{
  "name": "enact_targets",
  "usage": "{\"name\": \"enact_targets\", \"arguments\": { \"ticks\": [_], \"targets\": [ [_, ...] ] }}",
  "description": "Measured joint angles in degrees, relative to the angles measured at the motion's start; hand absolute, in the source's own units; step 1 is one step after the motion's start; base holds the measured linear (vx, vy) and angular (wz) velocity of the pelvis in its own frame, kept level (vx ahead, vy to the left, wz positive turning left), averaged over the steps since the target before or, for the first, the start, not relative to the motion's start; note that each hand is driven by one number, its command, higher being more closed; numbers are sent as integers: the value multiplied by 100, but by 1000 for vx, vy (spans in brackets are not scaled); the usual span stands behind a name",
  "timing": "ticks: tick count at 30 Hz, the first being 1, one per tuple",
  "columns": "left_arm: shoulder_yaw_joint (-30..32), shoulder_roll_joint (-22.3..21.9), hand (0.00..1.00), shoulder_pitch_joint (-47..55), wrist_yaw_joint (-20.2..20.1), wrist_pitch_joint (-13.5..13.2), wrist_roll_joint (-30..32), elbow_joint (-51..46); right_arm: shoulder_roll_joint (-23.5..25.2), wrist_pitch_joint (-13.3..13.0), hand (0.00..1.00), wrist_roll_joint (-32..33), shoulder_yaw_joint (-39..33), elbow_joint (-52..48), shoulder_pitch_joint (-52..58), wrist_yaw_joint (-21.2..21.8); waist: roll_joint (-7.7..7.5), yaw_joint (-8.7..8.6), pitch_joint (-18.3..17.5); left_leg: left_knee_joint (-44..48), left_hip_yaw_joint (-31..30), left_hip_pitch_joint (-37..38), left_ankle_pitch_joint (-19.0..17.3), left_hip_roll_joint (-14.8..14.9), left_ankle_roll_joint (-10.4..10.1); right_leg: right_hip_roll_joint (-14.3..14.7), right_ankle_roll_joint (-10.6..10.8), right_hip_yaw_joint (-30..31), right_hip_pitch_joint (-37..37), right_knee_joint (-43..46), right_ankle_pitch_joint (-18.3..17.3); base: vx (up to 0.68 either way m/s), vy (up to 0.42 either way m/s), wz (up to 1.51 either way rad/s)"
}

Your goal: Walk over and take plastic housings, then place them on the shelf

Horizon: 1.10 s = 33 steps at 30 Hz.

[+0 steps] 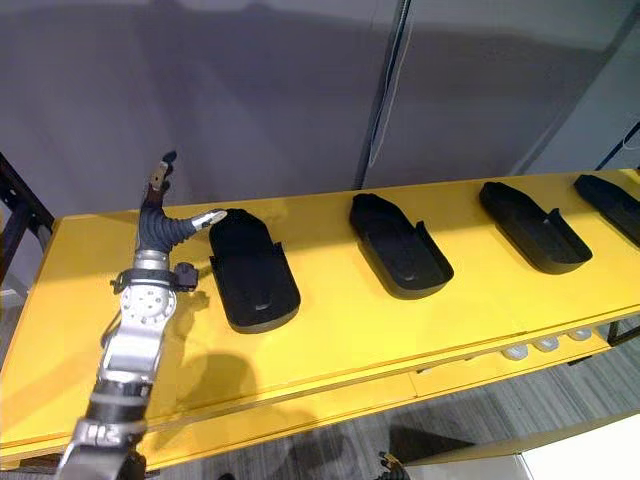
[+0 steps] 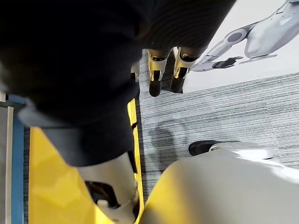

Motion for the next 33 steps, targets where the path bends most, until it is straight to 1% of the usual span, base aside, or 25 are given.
{"name": "enact_targets", "arguments": {
  "ticks": [1, 2, 3, 5, 7, 8, 11, 14, 17, 21, 23, 27, 33],
  "targets": [
    [-130, -84, 100, 240, 18, -173, -13, -348, -21, -10, 0, 0, 0, -2, 18, -22, 33, 13, 18, -1, 3, 1, -3, -1, -3, -2, 8, 5, -39, 16, -9, -60, 12, -1],
    [-201, -126, 100, 358, 20, -259, -38, -497, -30, -27, 0, 0, 1, -3, 25, -29, 47, 29, 20, -3, 10, -1, -4, -1, -4, -2, 11, 12, -54, 23, -11, -70, 15, -4],
    [-458, -210, 100, 711, -6, -484, -142, -906, -57, -96, 0, 0, 3, -6, 68, -69, 81, 74, 10, -22, 32, -14, -16, 0, -17, -1, 25, 24, -90, 49, -21, -30, 9, -4],
    [-658, -254, 100, 965, -63, -617, -237, -1131, -64, -149, 0, 0, 5, -18, 105, -93, 101, 79, -5, -22, 30, -29, -26, -3, -31, -5, 36, 29, -101, 49, -28, -18, 7, -1],
    [-1024, -336, 100, 1391, -179, -870, -475, -1345, -74, -183, 0, 0, 25, -17, 122, -140, 119, 86, -30, -22, 32, -68, -25, -5, -29, -8, 81, 31, -139, 47, -57, 0, 0, 0],
    [-1170, -355, 100, 1515, -236, -924, -573, -1356, -74, -195, 0, -1, 48, -13, 132, -159, 125, 92, -61, -21, 31, -107, -22, -5, -26, -7, 82, 28, -171, 48, -56, 0, 0, 0],
    [-1638, -359, 100, 1789, -496, -958, -743, -1359, -75, -208, 0, -7, 57, -1, 160, -219, 130, 148, -115, 0, 34, -163, 4, -5, 3, -7, 51, 26, -182, 53, -31, 58, 6, 0],
    [-1958, -357, 100, 1860, -697, -1001, -785, -1189, -76, -209, 0, -14, 104, 14, 171, -264, 146, 199, -165, 1, 35, -192, 5, -4, 5, -6, 51, 15, -198, 46, -31, 14, 1, 1],
    [-2339, -232, 100, 1887, -960, -1042, -785, -532, -114, -207, 0, -15, 158, 38, 169, -289, 203, 209, -243, 1, 16, -191, 5, -1, 4, -2, 51, -7, -192, 45, -31, 0, 0, 0],
    [-2837, -96, 100, 1908, -1352, -1015, -730, 349, -173, -207, 0, -41, 232, 33, 163, -309, 287, 200, -313, -2, 9, -180, 9, 2, 5, 0, 51, -20, -191, 49, -31, -17, 4, -1],
    [-2945, -97, 100, 1912, -1445, -977, -614, 564, -175, -207, 0, -118, 234, 31, 165, -311, 298, 190, -332, -17, 6, -177, 19, 4, 7, 1, 51, -22, -216, 51, -31, -66, 13, 0],
    [-2954, -94, 100, 1909, -1434, -948, -335, 1020, -185, -205, 0, -131, 306, 11, 166, -334, 282, 191, -393, -24, 9, -182, 22, 0, 8, -4, 54, -19, -252, 44, -33, -51, 16, -1],
    [-3145, 15, 100, 1898, -1505, -911, -182, 1562, -181, -205, 0, -133, 321, -5, 161, -348, 268, 173, -401, -24, 18, -200, 22, 0, 8, -5, 52, -12, -265, 12, -30, -5, 4, 0]
  ]
}}
